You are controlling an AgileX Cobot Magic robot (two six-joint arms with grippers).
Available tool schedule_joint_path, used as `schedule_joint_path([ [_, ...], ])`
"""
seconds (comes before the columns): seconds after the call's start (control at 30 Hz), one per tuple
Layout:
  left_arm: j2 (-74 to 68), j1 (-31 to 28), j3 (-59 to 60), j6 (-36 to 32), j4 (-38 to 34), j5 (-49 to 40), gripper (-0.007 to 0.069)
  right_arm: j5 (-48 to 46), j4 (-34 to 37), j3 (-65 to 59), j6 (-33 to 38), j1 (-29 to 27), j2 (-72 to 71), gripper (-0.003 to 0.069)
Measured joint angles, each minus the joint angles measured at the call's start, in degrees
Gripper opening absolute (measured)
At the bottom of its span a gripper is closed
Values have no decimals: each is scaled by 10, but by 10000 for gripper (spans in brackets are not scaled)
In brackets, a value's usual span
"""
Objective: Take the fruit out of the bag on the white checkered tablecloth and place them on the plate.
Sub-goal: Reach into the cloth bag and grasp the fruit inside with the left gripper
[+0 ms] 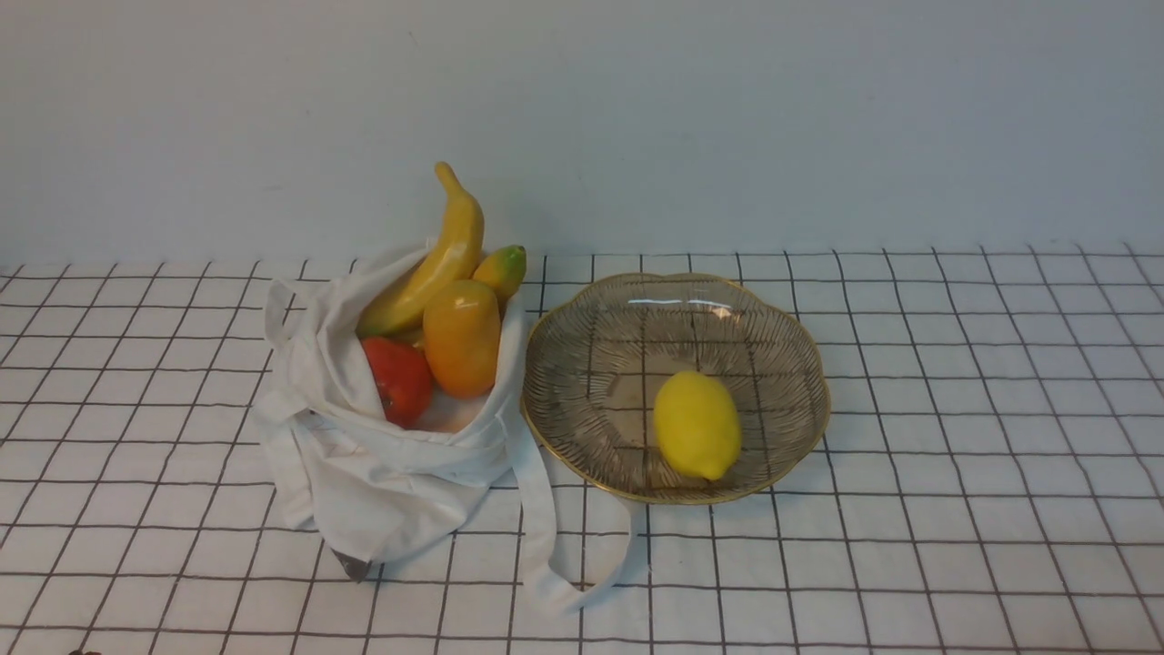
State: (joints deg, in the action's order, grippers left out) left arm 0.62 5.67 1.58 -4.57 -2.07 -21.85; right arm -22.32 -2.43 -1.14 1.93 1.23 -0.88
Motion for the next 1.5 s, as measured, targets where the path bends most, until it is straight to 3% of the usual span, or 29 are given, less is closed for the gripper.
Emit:
schedule_joint_path([
  [0.13, 0, 0, 1, 25, -27, 28, -8, 0, 0, 0, 0, 0, 0, -14],
  [0.27, 0, 0, 1, 76, -127, 111, -8, 0, 0, 0, 0, 0, 0, -14],
  [0.43, 0, 0, 1, 102, -241, 296, -8, 0, 0, 0, 0, 0, 0, -14],
  [0.53, 0, 0, -4, 110, -256, 405, -8, 0, 0, 0, 0, 0, 0, -14],
  [0.63, -4, 0, -46, 114, -244, 417, -8, 0, 0, 0, 0, 0, 0, -14],
  [0.77, -78, 0, -173, 111, -179, 308, -8, 0, 0, 0, 0, 0, 0, -14],
  [0.87, -252, 0, -331, 104, -126, 83, -8, 0, 0, 0, 0, 0, 0, -14],
  [0.97, -343, 0, -394, 88, -116, -21, -8, 0, 0, 0, 0, 0, 0, -14],
  [1.0, -422, 0, -443, 68, -112, -99, -8, 0, 0, 0, 0, 0, 0, -14],
  [1.1, -543, 0, -510, 22, -117, -189, -8, 0, 0, 0, 0, 0, 0, -14],
  [1.33, -783, 12, -641, -79, -152, -234, -8, 0, 0, 0, 0, 0, 0, -14],
  [1.5, -930, 81, -750, -98, -137, -247, -8, 0, 0, 0, 0, 0, 0, -14],
])
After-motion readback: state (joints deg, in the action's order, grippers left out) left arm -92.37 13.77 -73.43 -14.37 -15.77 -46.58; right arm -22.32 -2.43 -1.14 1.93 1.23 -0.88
